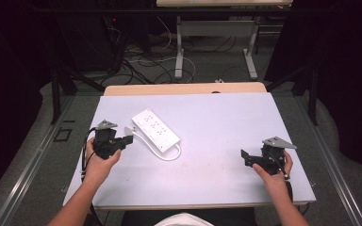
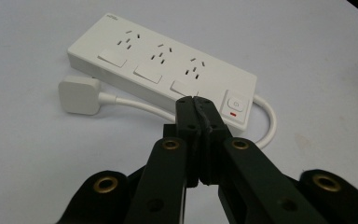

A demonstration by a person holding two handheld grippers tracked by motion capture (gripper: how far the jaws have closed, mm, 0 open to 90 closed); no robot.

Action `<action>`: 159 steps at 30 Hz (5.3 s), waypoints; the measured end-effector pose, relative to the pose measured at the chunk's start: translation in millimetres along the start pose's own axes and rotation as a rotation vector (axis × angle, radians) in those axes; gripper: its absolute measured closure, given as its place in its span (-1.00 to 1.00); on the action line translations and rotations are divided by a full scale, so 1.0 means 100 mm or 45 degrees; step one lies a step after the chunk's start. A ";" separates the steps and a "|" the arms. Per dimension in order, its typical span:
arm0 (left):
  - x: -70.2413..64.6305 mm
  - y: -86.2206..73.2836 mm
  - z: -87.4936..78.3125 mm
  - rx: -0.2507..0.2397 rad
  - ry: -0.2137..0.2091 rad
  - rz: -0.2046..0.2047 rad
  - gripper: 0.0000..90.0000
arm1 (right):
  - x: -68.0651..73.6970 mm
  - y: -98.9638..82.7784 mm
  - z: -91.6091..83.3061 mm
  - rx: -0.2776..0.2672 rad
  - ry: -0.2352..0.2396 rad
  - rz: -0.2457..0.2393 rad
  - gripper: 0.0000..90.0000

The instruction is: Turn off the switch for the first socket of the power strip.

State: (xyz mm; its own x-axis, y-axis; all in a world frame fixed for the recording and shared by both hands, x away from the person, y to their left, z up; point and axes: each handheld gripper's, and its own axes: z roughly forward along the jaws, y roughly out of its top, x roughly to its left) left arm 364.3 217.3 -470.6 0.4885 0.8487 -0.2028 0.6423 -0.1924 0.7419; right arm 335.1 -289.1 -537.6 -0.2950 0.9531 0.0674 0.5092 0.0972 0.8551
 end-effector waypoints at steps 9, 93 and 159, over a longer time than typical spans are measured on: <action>-0.02 0.06 0.06 0.023 0.000 0.007 1.00 | 0.00 0.00 0.00 0.008 0.007 0.001 -0.97; -0.05 0.30 1.09 0.185 0.084 -0.137 1.00 | -0.02 -0.02 0.03 0.022 0.028 0.023 -0.94; 0.00 0.25 1.20 0.196 0.151 -0.049 1.00 | -0.03 -0.02 0.03 0.026 0.036 0.027 -0.90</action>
State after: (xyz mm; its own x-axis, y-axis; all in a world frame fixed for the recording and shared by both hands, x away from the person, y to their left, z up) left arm 451.8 153.2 -528.8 0.3947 0.9072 -0.1459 0.7465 -0.2240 0.6266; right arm 337.3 -291.3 -541.4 -0.3065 0.9466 0.0996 0.5318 0.0835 0.8427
